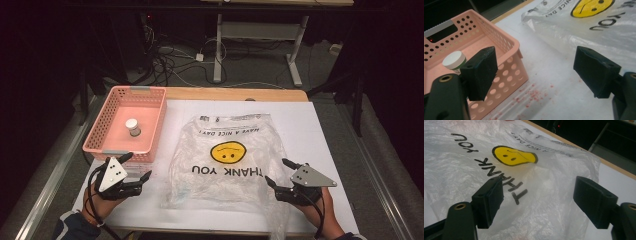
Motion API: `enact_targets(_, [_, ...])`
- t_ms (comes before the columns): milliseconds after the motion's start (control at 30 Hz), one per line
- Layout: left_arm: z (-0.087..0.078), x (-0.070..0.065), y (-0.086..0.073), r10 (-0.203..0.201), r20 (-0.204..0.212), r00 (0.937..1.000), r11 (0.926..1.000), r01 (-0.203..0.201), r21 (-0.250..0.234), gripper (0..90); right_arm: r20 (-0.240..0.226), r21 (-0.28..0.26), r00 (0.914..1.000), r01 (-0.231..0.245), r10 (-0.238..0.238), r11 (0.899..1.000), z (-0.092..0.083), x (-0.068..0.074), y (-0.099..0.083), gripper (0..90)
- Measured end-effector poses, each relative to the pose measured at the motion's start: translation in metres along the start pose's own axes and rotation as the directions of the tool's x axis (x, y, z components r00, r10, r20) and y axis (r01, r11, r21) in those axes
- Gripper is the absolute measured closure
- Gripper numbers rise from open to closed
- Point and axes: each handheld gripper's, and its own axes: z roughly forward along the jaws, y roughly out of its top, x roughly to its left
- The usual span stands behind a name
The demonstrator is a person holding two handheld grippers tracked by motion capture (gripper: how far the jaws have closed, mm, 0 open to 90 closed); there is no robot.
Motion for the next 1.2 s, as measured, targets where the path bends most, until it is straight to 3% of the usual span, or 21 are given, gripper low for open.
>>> enact_targets(100, [-0.001,-0.001,-0.001,-0.016,0.004,0.9999,0.9998,0.016,0.010,19.0,0.005,-0.016,1.0000,0.005,-0.005,1.000,-0.001,0.002,-0.001,19.3])
enact_targets(333, [-0.002,-0.004,-0.001,0.024,-0.001,0.9997,0.9997,-0.024,0.006,18.5,0.022,-0.047,0.9997,0.008,-0.007,0.999,-0.003,0.004,0.003,17.2])
enact_targets(900, [-0.007,-0.010,-0.007,0.053,-0.018,0.9984,0.9976,-0.053,0.046,18.4,-0.026,-0.026,0.9987,0.042,-0.043,0.999,0.010,0.009,0.008,19.6])
enact_targets(1200, [-0.008,-0.010,-0.007,0.061,-0.028,0.9977,0.9975,-0.060,0.036,18.4,-0.019,-0.034,0.9984,0.053,-0.054,0.998,0.009,0.010,0.010,19.9])
